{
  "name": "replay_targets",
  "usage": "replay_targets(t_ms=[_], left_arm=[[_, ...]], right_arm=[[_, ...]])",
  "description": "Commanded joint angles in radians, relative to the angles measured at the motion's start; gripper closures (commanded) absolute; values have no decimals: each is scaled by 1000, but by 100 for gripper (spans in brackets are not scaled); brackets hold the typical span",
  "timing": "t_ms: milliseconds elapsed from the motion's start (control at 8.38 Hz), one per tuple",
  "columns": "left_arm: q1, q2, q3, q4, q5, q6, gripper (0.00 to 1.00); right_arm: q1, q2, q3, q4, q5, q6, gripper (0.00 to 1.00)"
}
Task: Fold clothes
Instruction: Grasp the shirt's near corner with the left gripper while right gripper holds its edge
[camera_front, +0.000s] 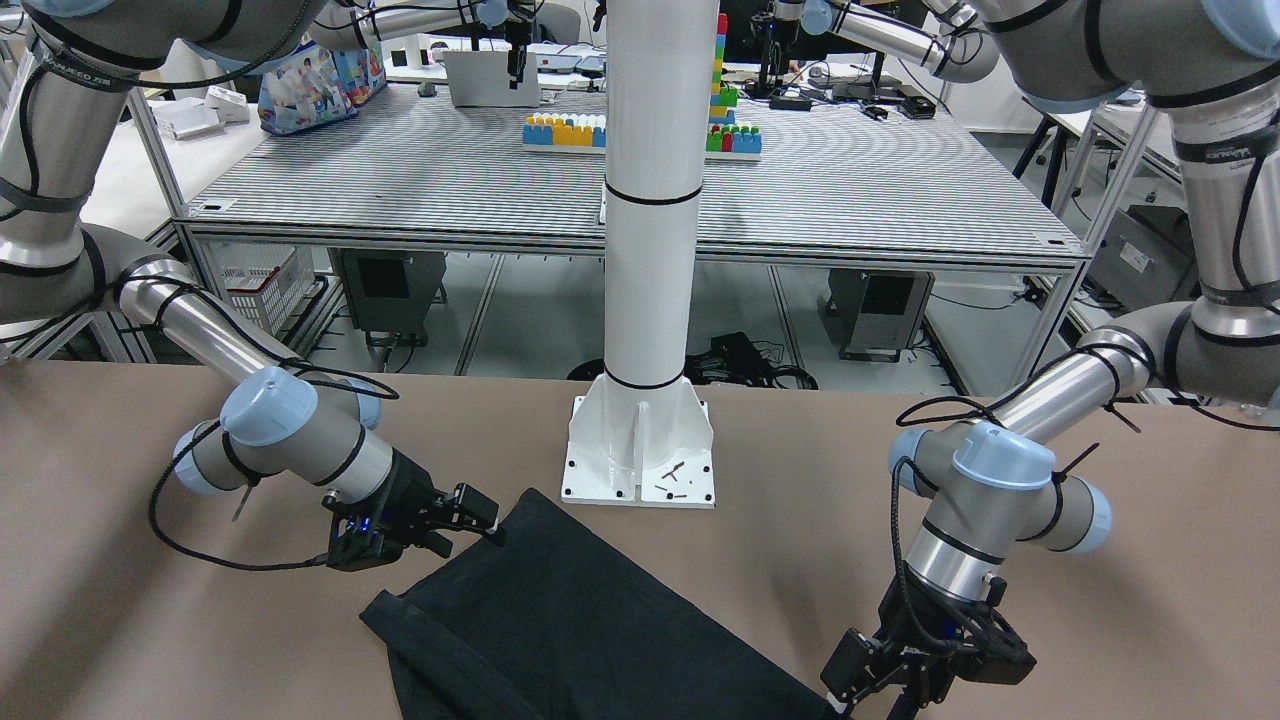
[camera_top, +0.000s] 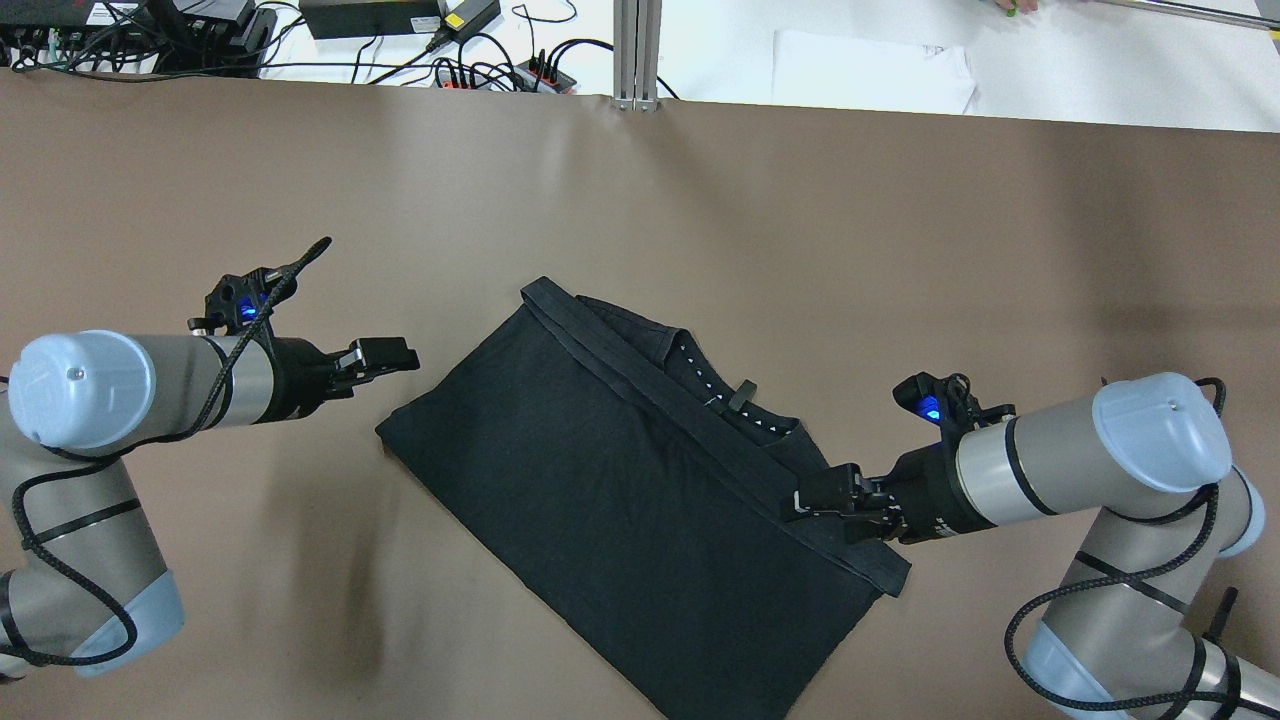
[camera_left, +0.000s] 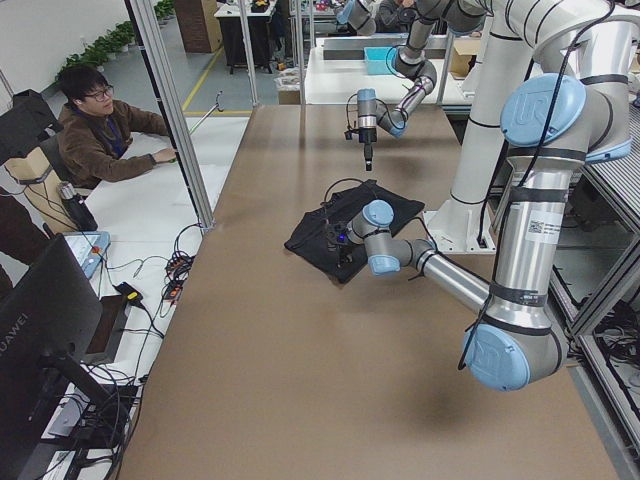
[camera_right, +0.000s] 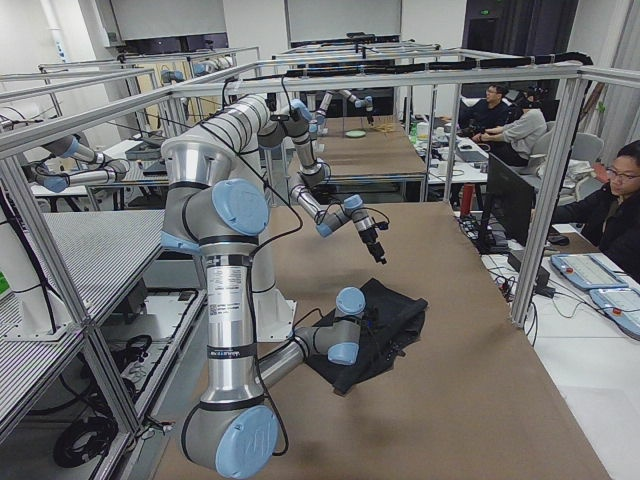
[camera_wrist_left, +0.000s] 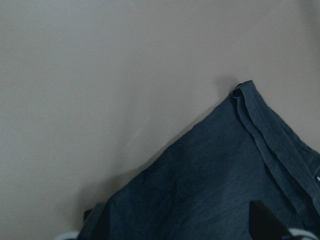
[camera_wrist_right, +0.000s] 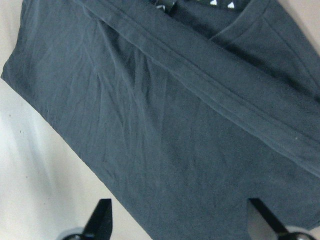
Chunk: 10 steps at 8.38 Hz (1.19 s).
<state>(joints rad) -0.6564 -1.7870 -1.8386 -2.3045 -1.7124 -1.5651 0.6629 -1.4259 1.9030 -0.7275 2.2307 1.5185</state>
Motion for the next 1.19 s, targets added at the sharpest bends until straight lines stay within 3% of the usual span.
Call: replay_targets(t_ms=[0, 119, 596, 954, 1074], left_arm=[[76, 49, 22, -59, 57, -4, 0], [116, 41, 41, -62, 113, -7, 0], [127, 0, 131, -66, 120, 3, 0], [126, -28, 171, -67, 120, 8, 2], [126, -28, 170, -69, 120, 1, 22]], right_arm=[[29, 1, -16, -1, -40, -64, 6], [30, 5, -16, -1, -60, -67, 6], [24, -2, -18, -1, -164, -63, 6], [24, -1, -18, -6, -167, -58, 6], [24, 1, -18, -6, -169, -57, 6]])
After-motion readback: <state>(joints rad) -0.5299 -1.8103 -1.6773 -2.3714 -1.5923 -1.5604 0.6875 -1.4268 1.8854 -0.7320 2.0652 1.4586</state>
